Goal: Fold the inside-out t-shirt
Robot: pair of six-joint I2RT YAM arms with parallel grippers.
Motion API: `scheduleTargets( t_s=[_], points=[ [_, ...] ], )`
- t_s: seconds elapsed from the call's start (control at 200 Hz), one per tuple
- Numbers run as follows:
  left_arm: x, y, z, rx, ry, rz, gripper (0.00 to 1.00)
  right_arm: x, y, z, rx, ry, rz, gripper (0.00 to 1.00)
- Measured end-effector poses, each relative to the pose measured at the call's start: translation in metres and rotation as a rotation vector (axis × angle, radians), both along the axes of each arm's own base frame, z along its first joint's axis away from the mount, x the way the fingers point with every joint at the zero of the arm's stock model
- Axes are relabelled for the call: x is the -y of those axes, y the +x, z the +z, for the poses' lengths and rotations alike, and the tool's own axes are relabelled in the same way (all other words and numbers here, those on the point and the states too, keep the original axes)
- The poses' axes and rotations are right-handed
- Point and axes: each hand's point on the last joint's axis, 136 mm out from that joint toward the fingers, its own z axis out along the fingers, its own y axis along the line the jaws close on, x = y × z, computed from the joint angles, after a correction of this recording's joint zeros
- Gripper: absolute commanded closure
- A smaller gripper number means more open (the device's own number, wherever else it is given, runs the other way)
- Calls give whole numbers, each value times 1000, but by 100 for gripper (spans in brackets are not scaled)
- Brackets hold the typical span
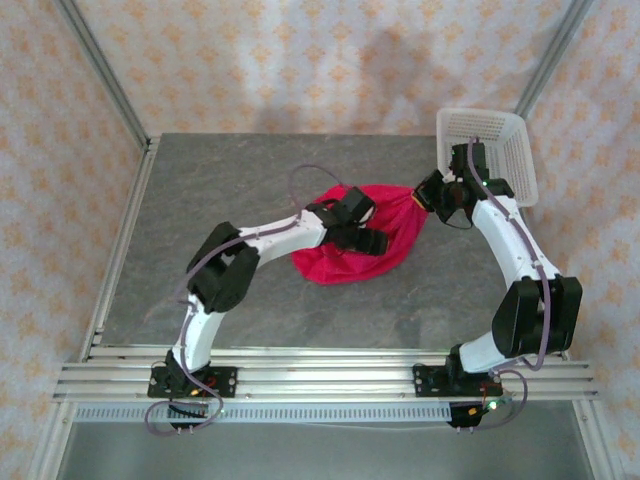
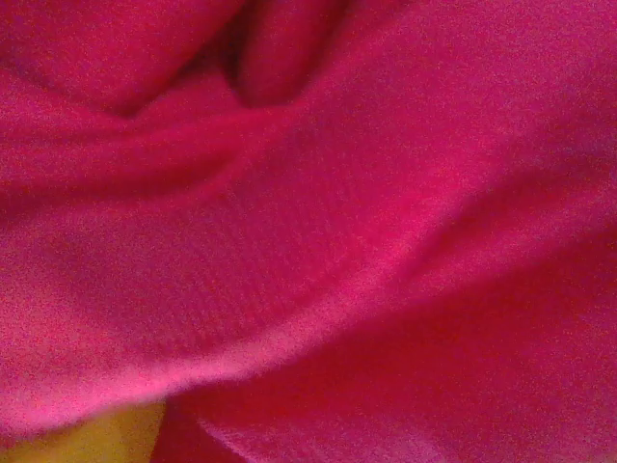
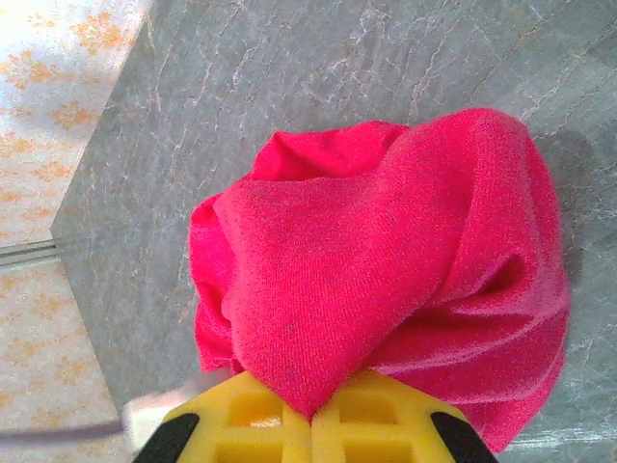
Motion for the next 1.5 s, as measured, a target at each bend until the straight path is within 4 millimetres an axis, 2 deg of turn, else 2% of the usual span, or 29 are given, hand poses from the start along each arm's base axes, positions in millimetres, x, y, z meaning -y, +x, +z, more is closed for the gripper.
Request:
scheduleTargets(
  t_s=[0.05, 0.06, 0.15, 0.23, 0.265, 0.325, 0.395, 0.465, 0.515, 0.56, 0.605, 0.661, 0.706, 0.796, 0.856, 0.891, 0.951, 1.021, 1.111, 1.236, 1.271, 1.316, 1.416, 1.501],
  points=[
    [2, 3, -9, -13, 12, 2, 96, 0, 0, 0, 1, 0, 0, 100],
    [2, 3, -10, -15, 14, 3, 100, 0, 0, 0, 1, -1, 0, 100],
    [-1, 8, -3, -25, 35, 9, 100, 3, 0, -1, 5, -20, -3, 100],
    [-6, 19, 31, 8, 28, 14, 100, 11, 2, -3, 12, -61, -16, 100],
    [-9, 25, 55, 35, 9, 21, 100, 16, 3, -5, 12, -83, -25, 100],
    [-19, 36, 107, 102, -41, 37, 100, 26, 5, -15, -6, -130, -47, 100],
    [-40, 41, 181, 210, -127, 61, 100, 36, 6, -35, -49, -178, -66, 100],
    [-69, 33, 254, 319, -229, 89, 100, 42, 6, -59, -108, -211, -72, 100],
    [-88, 22, 289, 378, -292, 99, 100, 42, 5, -71, -139, -212, -65, 100],
    [-101, 11, 301, 400, -324, 99, 100, 35, 6, -74, -143, -199, -43, 100],
    [-107, 2, 294, 389, -337, 98, 100, 32, 6, -74, -139, -203, -30, 100],
    [-110, -1, 269, 342, -336, 107, 100, 32, 6, -73, -135, -211, -28, 100],
    [-112, 1, 238, 293, -317, 120, 100, 36, 5, -75, -142, -223, -31, 100],
    [-117, 8, 163, 157, -255, 172, 100, 41, 1, -78, -159, -243, -33, 100],
    [-120, 7, 118, 71, -211, 196, 100, 40, -3, -79, -174, -253, -22, 84],
    [-121, 5, 99, 35, -192, 207, 100, 38, -5, -80, -181, -260, -12, 74],
    [-122, 0, 76, -10, -167, 214, 100, 29, -11, -78, -185, -279, 18, 70],
    [-117, -6, 69, -22, -159, 200, 100, 7, -20, -67, -156, -297, 82, 71],
    [-101, -11, 75, 4, -178, 162, 100, -28, -30, -49, -92, -285, 164, 83],
    [-84, -21, 76, 20, -193, 117, 100, -74, -39, -35, -26, -234, 249, 88],
    [-82, -24, 74, 16, -192, 112, 100, -84, -41, -38, -24, -225, 269, 84],
    [-83, -26, 70, 9, -188, 115, 100, -93, -43, -45, -34, -221, 290, 73],
    [-88, -28, 65, 2, -173, 128, 100, -106, -46, -77, -95, -221, 311, 53],
    [-90, -27, 71, 22, -173, 138, 100, -104, -47, -108, -166, -244, 309, 48]
  ],
)
